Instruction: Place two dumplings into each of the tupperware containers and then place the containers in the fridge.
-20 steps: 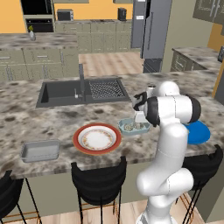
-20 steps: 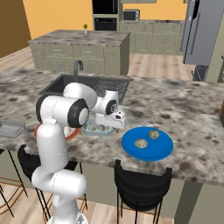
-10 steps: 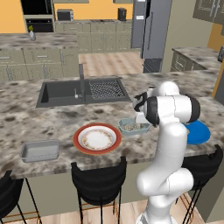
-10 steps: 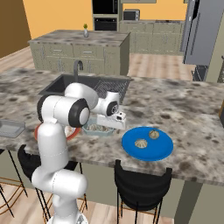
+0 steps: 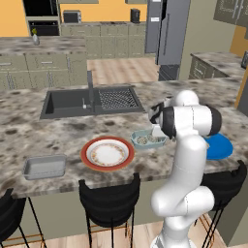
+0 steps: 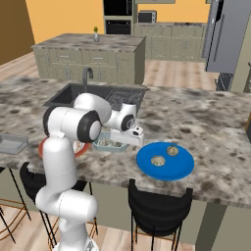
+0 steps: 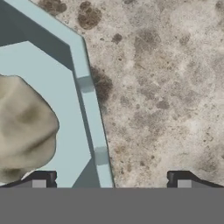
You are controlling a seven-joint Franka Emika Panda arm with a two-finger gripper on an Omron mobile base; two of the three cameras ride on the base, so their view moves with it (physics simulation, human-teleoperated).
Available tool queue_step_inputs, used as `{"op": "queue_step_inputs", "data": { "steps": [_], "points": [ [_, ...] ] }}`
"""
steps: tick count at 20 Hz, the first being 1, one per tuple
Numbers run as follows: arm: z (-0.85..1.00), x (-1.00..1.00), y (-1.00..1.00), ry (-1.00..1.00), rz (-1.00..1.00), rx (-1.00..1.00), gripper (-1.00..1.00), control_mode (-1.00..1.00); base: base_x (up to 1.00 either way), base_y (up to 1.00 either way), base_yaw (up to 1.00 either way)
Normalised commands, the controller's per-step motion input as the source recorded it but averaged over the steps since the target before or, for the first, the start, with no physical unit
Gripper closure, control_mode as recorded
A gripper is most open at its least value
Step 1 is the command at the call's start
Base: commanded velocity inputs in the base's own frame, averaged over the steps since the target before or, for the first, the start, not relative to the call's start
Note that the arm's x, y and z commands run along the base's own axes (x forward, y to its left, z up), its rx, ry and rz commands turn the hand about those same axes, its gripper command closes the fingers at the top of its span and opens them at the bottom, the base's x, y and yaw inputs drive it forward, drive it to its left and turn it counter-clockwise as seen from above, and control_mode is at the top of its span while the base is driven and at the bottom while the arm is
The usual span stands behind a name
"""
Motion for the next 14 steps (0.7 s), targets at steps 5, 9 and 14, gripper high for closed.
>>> {"op": "queue_step_inputs", "data": {
  "steps": [5,9,14],
  "points": [
    [-0.12,0.0,-0.02,0.0,0.0,0.0,-1.0,-1.0,0.0,0.0,0.0],
    [-0.07,0.0,0.0,0.0,0.0,0.0,1.0,-1.0,0.0,0.0,0.0],
    [0.0,0.0,0.0,0.0,0.0,0.0,1.0,-1.0,0.0,0.0,0.0]
  ]
}}
